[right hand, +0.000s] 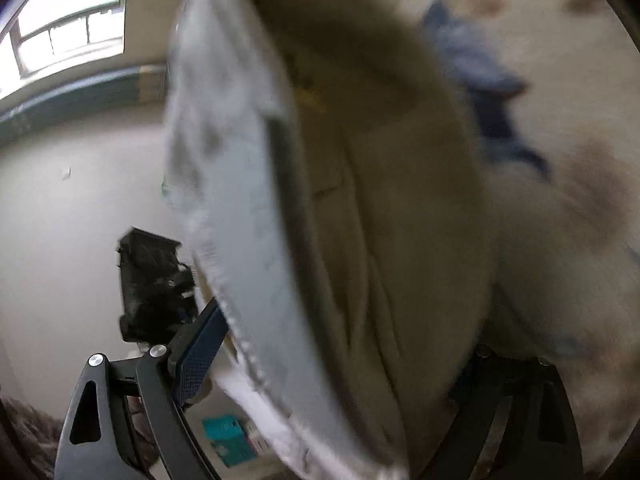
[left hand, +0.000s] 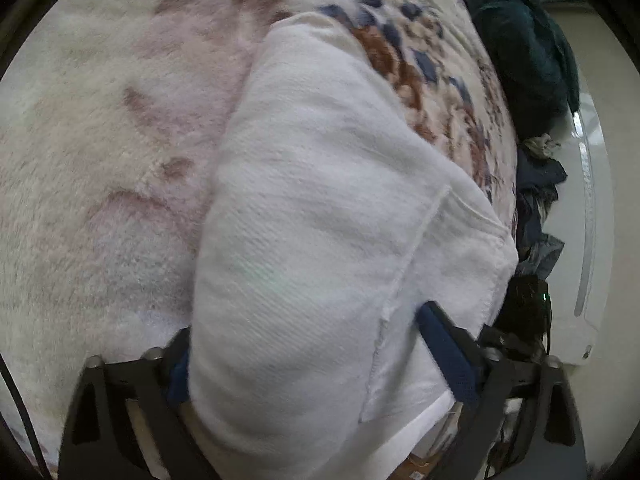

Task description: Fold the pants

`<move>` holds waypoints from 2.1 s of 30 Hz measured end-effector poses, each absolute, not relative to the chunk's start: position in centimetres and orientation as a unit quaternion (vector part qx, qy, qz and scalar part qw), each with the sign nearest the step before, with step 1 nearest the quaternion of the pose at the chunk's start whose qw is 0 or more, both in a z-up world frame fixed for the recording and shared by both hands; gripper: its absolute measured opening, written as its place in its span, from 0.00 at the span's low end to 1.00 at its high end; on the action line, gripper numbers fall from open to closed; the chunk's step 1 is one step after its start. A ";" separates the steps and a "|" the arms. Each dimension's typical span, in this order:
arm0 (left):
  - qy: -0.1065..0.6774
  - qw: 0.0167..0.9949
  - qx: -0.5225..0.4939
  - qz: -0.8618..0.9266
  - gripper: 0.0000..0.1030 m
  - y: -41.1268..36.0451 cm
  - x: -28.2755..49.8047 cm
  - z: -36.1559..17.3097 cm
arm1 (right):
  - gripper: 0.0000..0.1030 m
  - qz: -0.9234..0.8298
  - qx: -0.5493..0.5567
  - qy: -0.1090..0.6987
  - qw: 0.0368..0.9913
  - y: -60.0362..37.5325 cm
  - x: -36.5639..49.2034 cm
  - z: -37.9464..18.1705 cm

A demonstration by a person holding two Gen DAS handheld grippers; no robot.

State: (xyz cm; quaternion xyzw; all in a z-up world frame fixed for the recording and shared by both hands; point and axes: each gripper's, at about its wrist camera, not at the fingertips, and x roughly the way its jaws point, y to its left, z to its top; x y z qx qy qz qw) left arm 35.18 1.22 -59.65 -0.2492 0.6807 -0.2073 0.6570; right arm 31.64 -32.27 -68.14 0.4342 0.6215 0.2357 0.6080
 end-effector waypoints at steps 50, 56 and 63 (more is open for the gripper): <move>0.620 0.736 -0.182 -0.201 0.45 12.0 88.4 -53.3 | 0.50 0.230 0.343 0.600 0.685 -18.9 85.8 -62.4; 0.600 0.789 -0.092 -0.098 0.98 11.6 84.9 -48.2 | 0.92 0.131 0.196 0.617 0.751 -17.0 86.5 -56.6; 0.580 0.813 -0.018 -0.047 0.98 9.5 78.9 -43.8 | 0.92 -0.015 0.048 0.588 0.807 -17.5 80.2 -47.2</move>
